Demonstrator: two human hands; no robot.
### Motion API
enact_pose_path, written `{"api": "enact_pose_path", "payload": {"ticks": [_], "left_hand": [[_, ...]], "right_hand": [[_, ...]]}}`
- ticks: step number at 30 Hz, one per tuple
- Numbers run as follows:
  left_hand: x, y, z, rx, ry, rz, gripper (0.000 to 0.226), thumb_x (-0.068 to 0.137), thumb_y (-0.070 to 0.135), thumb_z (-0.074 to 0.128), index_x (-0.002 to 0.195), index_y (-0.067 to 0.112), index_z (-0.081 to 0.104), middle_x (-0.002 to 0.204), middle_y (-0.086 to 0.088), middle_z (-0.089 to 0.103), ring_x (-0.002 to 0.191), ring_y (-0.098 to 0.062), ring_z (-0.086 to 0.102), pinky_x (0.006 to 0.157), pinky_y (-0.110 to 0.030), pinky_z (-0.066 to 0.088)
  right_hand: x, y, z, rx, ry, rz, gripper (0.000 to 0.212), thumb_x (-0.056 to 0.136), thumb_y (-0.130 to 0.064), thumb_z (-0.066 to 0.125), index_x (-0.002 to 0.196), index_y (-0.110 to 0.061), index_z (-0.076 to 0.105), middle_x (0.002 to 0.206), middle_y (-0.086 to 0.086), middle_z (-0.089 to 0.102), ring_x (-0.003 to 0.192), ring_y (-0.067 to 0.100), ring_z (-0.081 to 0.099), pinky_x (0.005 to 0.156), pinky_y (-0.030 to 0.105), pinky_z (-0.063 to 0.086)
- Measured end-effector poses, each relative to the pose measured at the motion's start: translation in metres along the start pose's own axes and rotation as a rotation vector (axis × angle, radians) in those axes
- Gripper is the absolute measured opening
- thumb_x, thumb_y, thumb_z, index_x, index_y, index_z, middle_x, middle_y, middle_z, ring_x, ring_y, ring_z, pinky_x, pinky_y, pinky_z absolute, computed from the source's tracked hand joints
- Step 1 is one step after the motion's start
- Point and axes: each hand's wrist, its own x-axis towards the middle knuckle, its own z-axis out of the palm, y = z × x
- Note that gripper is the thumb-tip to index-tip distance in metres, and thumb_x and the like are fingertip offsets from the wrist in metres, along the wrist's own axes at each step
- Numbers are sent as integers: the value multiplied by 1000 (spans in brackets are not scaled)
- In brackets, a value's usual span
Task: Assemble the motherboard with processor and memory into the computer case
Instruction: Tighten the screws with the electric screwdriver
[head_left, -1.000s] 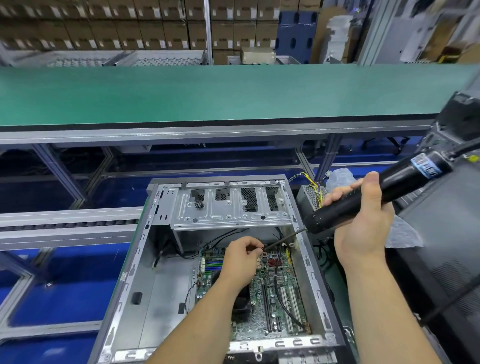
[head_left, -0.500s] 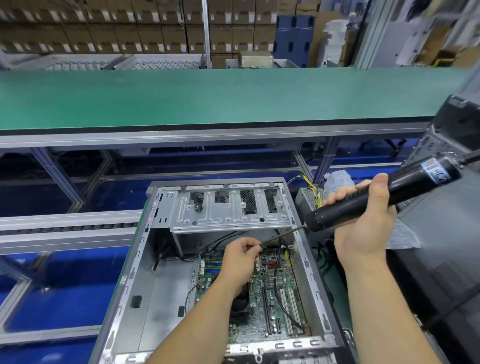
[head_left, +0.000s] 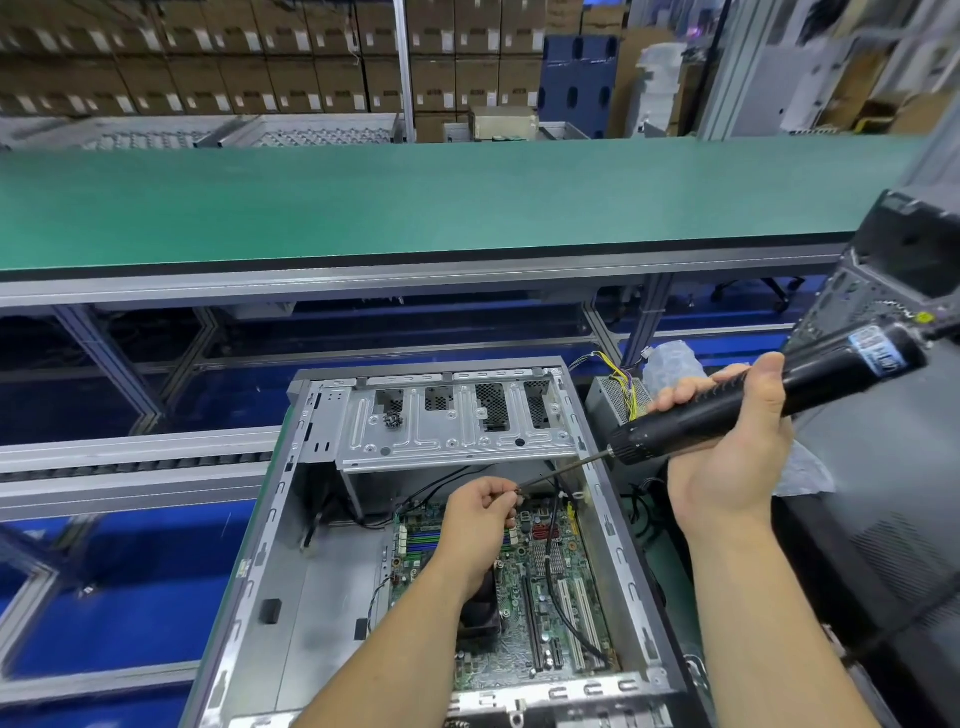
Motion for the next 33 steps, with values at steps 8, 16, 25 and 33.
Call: {"api": "enact_pose_path", "payload": {"ticks": [8,16,25,33], "left_hand": [[1,-1,-1,-42,11,-3,16,100,7,55,98,14,69,86,0,71,75,-11,59,77,-28,54],[2,0,-1,-39,6,-12,17,100,7,54,97,14,69,86,0,71,75,-12,59,81,-33,55],[0,1,-3,20,-42,10,18,100,6,54,96,14,70,84,1,68,74,-9,58,77,-29,55],[-1,5,-2,-94,-11,-21,16,99,5,55,98,9,71,84,-4,67,71,-11,61,78,-29,56]], "right_hand": [[0,0,-2,-2,6,11,38,83,-54,67,78,-19,55,65,2,56,60,20,55,68,36,50],[1,0,-4,-6,0,28,37,85,-53,66,80,-18,53,65,1,55,61,20,55,69,35,50],[2,-2,-8,-15,-219,52,29,82,-53,70,77,-25,63,66,0,58,62,19,56,71,35,49],[-5,-3,1,-53,-246,4,42,73,-63,77,77,-24,63,63,0,59,61,20,55,73,39,43]]}}
